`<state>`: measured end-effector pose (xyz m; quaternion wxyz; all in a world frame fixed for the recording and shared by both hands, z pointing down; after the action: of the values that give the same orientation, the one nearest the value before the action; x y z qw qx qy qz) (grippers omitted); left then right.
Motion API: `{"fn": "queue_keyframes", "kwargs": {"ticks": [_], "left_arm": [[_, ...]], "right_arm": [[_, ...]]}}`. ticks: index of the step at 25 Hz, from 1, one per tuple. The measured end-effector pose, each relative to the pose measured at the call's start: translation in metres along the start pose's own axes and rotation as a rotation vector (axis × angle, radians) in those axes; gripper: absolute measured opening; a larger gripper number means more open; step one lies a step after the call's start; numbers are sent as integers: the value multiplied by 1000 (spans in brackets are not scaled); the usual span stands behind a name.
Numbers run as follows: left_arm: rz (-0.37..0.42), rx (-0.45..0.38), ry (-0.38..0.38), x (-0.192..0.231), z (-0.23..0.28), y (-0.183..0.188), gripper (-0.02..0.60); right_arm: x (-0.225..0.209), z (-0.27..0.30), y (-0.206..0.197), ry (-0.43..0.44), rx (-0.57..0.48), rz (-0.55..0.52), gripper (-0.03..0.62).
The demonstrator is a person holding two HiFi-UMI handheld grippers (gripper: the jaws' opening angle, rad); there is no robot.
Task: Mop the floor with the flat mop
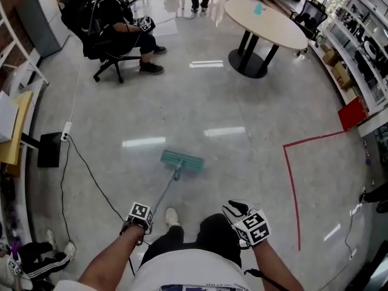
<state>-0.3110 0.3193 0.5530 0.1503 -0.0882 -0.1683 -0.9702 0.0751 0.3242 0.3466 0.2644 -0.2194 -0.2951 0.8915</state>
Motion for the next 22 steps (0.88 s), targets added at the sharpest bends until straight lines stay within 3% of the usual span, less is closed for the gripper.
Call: {"fn": "queue_keyframes", "kwargs": {"ticks": [4, 12, 17, 22], "left_arm": [[-30, 4, 7, -12, 5, 40, 83], [-116, -29, -14, -49, 14, 113, 83], [-114, -17, 43, -56, 33, 145, 83], [-129, 2, 67, -65, 39, 151, 81]], "right_arm": [[-11, 29, 29, 45, 29, -51, 113], [-83, 105, 53, 182, 76, -41, 112], [-120, 128, 48, 232, 134, -28, 113], [-140, 129, 34, 257, 191, 1, 112]]}}
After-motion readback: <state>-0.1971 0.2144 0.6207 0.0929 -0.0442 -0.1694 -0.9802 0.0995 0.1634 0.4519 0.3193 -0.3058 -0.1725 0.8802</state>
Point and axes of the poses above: the fingertips, and each gripper's own axes: z forward along the fingers, x to its left, y out of its top, the point moved 10 cm from there along -z, backward along the fingers, and after that the axes turned 7 degrees about y, right-handed, at the moved point
